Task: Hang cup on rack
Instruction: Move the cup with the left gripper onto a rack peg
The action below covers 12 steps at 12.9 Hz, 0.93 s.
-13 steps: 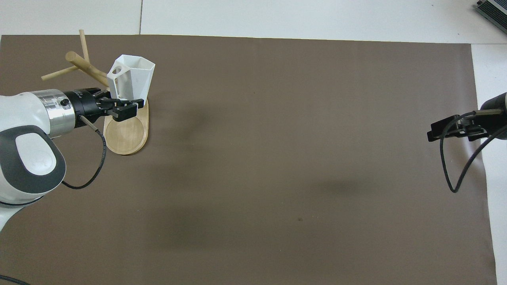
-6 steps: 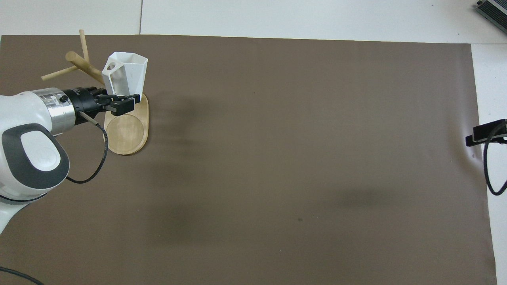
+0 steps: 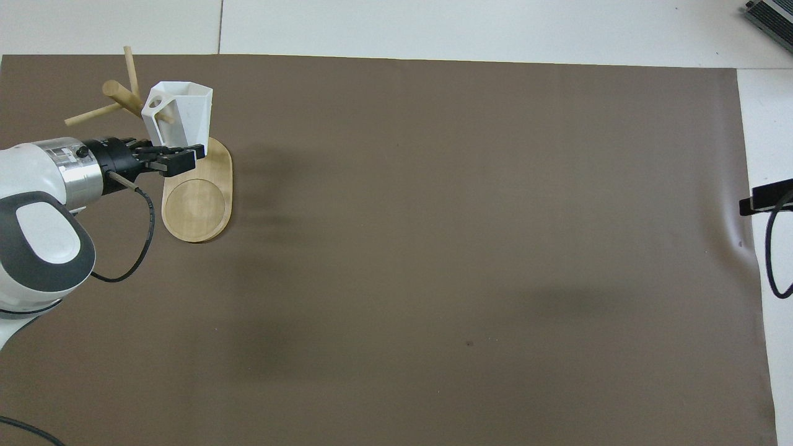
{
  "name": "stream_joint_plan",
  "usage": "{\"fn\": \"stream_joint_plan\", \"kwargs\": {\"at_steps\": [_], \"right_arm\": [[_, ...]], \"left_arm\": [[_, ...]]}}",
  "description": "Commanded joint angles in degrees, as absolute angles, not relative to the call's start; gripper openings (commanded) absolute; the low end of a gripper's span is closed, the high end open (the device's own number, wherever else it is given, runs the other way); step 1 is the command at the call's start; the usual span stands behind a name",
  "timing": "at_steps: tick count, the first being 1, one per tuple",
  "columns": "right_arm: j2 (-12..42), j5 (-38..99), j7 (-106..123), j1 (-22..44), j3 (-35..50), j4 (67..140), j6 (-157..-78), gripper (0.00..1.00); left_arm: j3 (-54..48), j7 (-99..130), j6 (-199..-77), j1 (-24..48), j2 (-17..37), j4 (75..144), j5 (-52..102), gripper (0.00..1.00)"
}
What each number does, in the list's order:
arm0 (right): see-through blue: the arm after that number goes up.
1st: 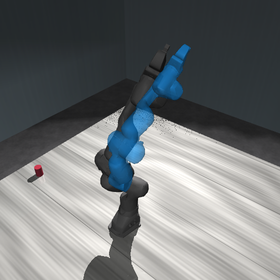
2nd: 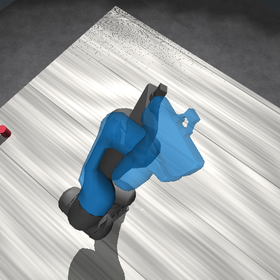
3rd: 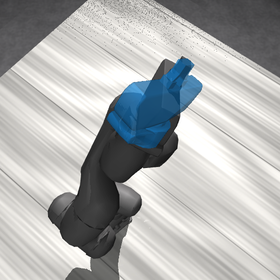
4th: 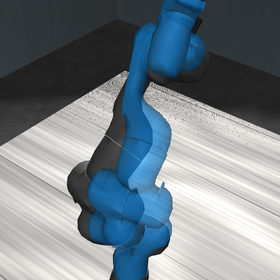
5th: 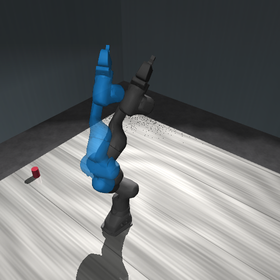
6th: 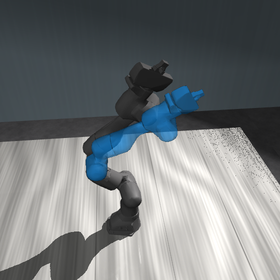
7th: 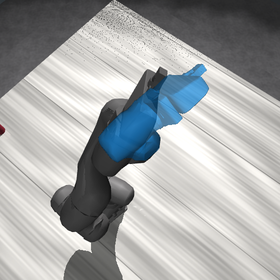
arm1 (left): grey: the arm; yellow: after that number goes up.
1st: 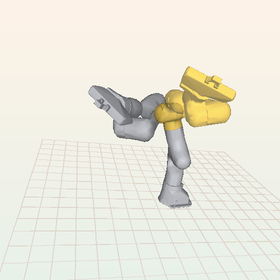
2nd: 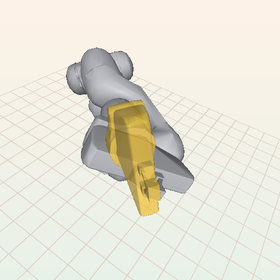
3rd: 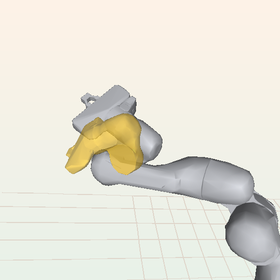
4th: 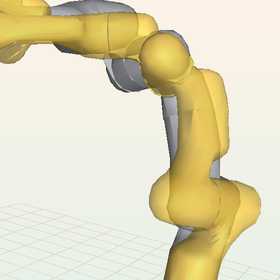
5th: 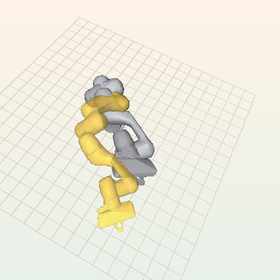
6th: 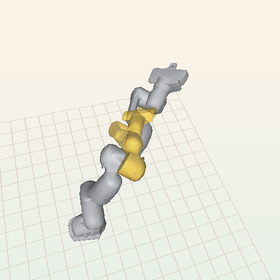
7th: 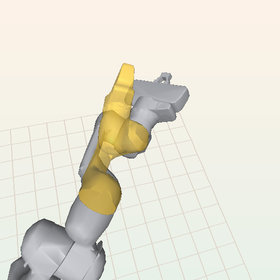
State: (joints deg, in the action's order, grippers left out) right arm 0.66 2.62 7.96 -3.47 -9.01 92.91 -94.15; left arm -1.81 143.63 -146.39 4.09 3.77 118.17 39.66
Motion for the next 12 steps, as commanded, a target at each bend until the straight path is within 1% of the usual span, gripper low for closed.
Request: {"fn": "stream_joint_plan", "kwargs": {"at_steps": [1, 3, 12], "right_arm": [[-0.4, 1.2, 5.6, -3.9, -7.9, 93.4, -96.7, 1.0], [-0.4, 1.1, 1.2, -3.9, -6.6, 93.3, -96.9, 1.0], [-0.9, 1.3, 2.8, -3.6, -6.9, 92.6, -96.9, 1.0]], "left_arm": [[-2.1, 146.9, -147.8, 4.0, 3.4, 119.7, 39.3, 0.0], [-2.1, 148.8, -147.9, 4.0, 3.4, 119.7, 39.3, 0.0], [-2.1, 151.5, -147.6, 2.5, 3.3, 120.0, 39.5, 0.0]]}}
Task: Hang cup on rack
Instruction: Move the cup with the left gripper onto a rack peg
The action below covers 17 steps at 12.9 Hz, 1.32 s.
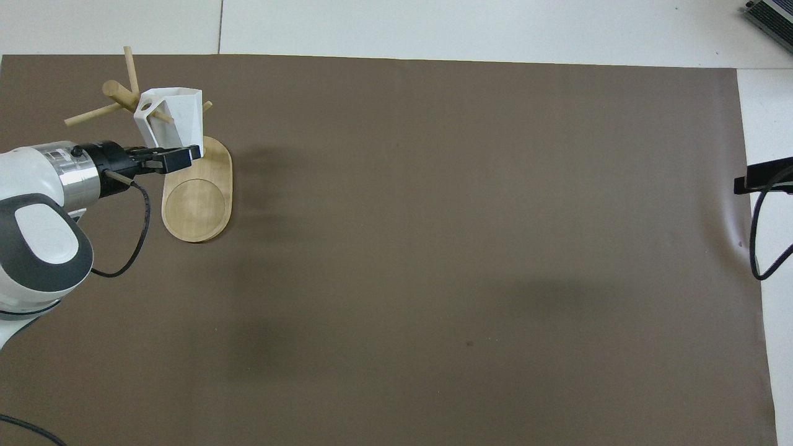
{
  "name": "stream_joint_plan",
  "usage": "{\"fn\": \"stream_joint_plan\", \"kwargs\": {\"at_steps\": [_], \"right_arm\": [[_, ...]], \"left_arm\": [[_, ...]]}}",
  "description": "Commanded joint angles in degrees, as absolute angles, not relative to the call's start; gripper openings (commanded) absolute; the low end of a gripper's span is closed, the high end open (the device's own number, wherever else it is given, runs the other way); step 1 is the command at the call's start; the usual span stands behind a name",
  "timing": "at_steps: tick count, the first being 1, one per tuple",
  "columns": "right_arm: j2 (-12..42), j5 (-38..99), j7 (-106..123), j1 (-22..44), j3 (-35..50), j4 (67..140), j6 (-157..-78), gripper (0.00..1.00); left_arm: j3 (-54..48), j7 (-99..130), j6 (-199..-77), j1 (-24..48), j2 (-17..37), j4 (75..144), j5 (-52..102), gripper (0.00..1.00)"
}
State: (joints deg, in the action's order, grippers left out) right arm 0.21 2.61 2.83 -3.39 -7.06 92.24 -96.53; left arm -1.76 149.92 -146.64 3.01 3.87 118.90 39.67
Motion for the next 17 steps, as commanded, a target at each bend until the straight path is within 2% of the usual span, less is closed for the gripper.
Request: {"fn": "stream_joint_plan", "kwargs": {"at_steps": [1, 2, 3, 5, 6, 8, 14, 17], "right_arm": [[-1.0, 1.4, 3.0, -3.6, -6.9, 92.8, -96.9, 1.0], [-1.0, 1.4, 2.9, -3.5, -6.9, 92.8, -96.9, 1.0], [-1.0, 1.4, 2.9, -3.5, -6.9, 93.0, -96.9, 1.0], [-1.0, 1.4, 2.8, -3.4, -6.9, 93.0, -96.9, 1.0], [-1.1, 1.4, 2.8, -3.3, -6.9, 93.1, -96.9, 1.0], [-1.2, 1.5, 2.7, -3.3, -6.9, 93.2, -96.8, 1.0], [-1.3, 1.5, 2.7, -3.3, -6.9, 93.4, -96.0, 1.0], [-1.4, 1.5, 2.7, -3.3, -6.9, 93.4, -96.0, 1.0]], "left_arm": [[-2.1, 151.6, -147.6, 2.5, 3.3, 120.0, 39.5, 0.0], [-2.1, 151.6, -147.4, 2.5, 3.3, 120.0, 39.5, 0.0], [-2.1, 151.6, -147.4, 2.7, 3.2, 120.0, 39.3, 0.05], [-2.1, 151.6, -147.3, 3.0, 3.2, 120.0, 39.3, 0.46], [-2.0, 151.6, -147.0, 2.9, 3.2, 120.0, 39.3, 0.51], [-2.1, 151.6, -146.9, 2.8, 3.2, 119.9, 39.3, 0.54], [-2.0, 152.0, -145.9, 3.0, 3.2, 119.7, 39.3, 0.82], [-2.0, 151.7, -144.1, 2.4, 3.2, 119.2, 39.0, 0.85]]}}
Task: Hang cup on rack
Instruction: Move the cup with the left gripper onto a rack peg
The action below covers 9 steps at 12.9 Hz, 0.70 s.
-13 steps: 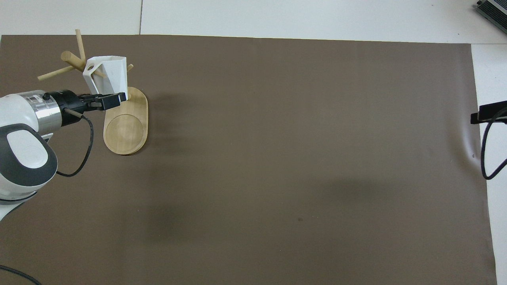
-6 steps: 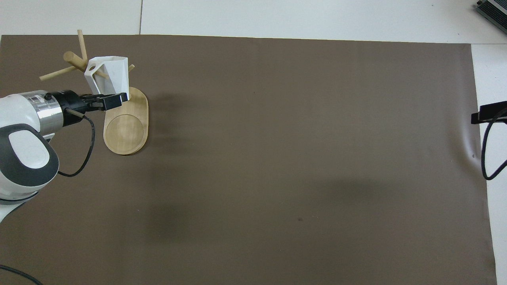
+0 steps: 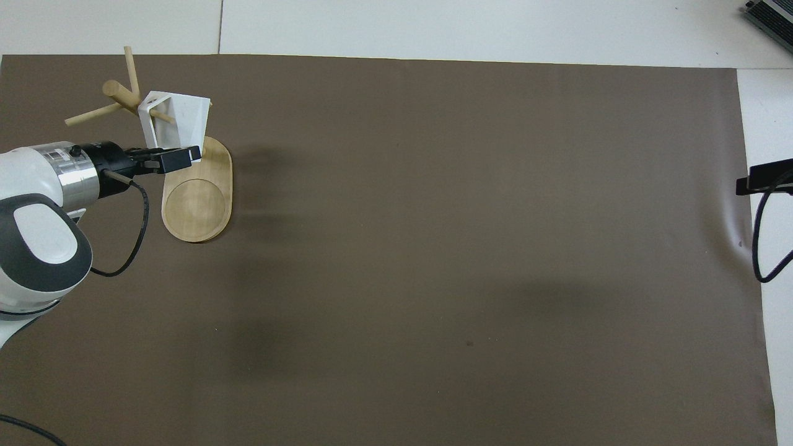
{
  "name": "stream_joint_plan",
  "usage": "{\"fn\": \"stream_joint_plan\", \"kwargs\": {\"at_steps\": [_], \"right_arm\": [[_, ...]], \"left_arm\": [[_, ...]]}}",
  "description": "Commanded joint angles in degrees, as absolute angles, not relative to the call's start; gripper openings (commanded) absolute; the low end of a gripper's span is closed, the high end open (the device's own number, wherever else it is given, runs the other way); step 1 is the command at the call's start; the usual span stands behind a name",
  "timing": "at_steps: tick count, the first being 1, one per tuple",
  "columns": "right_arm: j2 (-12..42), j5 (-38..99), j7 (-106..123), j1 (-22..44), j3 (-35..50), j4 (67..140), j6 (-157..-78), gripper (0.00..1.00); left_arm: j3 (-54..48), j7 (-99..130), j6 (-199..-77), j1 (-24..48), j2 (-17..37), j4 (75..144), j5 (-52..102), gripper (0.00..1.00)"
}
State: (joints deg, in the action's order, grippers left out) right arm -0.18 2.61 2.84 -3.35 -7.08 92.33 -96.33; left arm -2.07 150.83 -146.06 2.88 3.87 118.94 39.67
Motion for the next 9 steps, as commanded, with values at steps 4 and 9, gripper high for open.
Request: {"fn": "stream_joint_plan", "kwargs": {"at_steps": [4, 9], "right_arm": [[-1.4, 1.5, 2.7, -3.3, -6.9, 93.4, -96.0, 1.0], [-1.4, 1.5, 2.7, -3.3, -6.9, 93.4, -96.0, 1.0]], "left_arm": [[-1.8, 150.5, -134.9, 0.5, 2.6, 116.6, 34.9, 1.0], [-1.8, 141.4, -122.5, -0.4, -2.1, 116.0, 28.7, 1.0]]}}
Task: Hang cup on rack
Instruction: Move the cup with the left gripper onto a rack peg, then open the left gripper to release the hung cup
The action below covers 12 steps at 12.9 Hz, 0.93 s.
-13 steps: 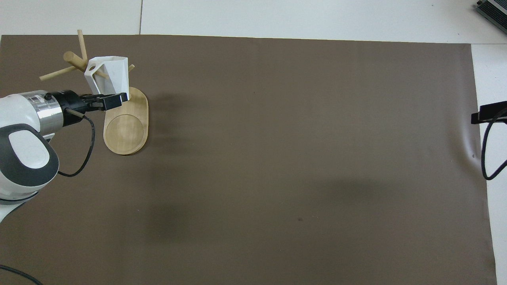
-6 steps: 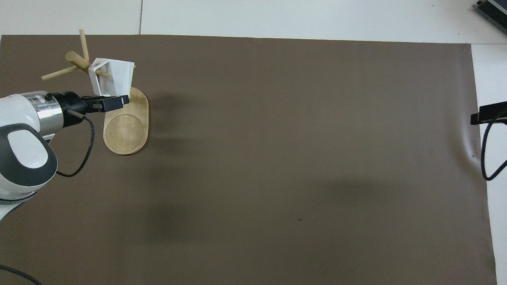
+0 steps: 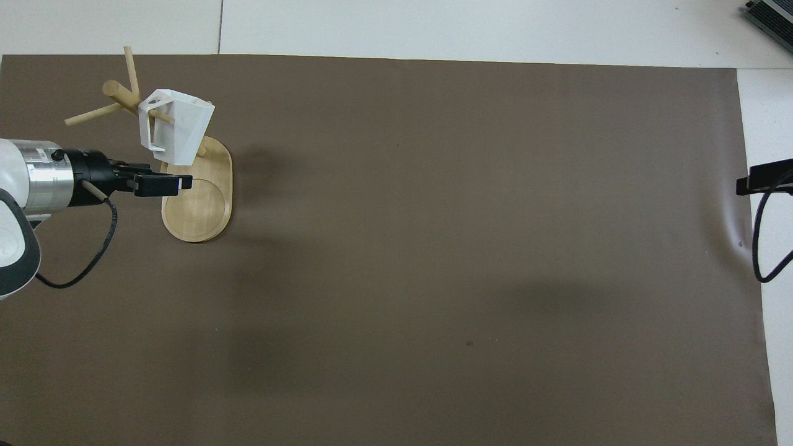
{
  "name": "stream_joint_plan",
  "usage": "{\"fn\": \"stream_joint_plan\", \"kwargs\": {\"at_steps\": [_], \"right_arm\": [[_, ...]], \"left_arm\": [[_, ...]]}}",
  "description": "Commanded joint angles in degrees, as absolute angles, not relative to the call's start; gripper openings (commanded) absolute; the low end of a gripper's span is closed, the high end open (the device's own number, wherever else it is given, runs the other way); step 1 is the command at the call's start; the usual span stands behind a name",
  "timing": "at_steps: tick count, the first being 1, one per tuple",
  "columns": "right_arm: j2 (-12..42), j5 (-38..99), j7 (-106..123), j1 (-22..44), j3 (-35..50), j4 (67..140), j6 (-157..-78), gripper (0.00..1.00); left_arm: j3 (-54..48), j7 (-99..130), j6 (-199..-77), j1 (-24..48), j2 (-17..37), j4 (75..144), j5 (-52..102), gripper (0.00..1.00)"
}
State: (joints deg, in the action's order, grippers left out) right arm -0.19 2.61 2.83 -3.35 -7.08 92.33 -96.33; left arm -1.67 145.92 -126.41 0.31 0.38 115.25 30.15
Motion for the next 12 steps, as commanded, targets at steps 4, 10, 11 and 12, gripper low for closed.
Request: {"fn": "stream_joint_plan", "kwargs": {"at_steps": [4, 10, 11, 12], "right_arm": [[-1.4, 1.5, 2.7, -3.3, -6.9, 93.4, -96.0, 1.0], [-1.4, 1.5, 2.7, -3.3, -6.9, 93.4, -96.0, 1.0], [-1.4, 1.5, 2.7, -3.3, -6.9, 93.4, -96.0, 1.0], [-1.3, 1.5, 2.7, -3.3, -6.9, 93.4, -96.0, 1.0]], "left_arm": [[-1.8, 122.3, -113.3, -3.9, -5.5, 116.0, 23.8, 1.0], [-3.3, 94.3, -109.4, -0.1, -7.4, 115.1, 15.0, 1.0], [-3.4, 89.8, -108.9, 0.6, -7.4, 114.6, 14.0, 1.0], [-3.5, 85.0, -107.6, 0.6, -7.2, 113.7, 14.0, 1.0]]}}
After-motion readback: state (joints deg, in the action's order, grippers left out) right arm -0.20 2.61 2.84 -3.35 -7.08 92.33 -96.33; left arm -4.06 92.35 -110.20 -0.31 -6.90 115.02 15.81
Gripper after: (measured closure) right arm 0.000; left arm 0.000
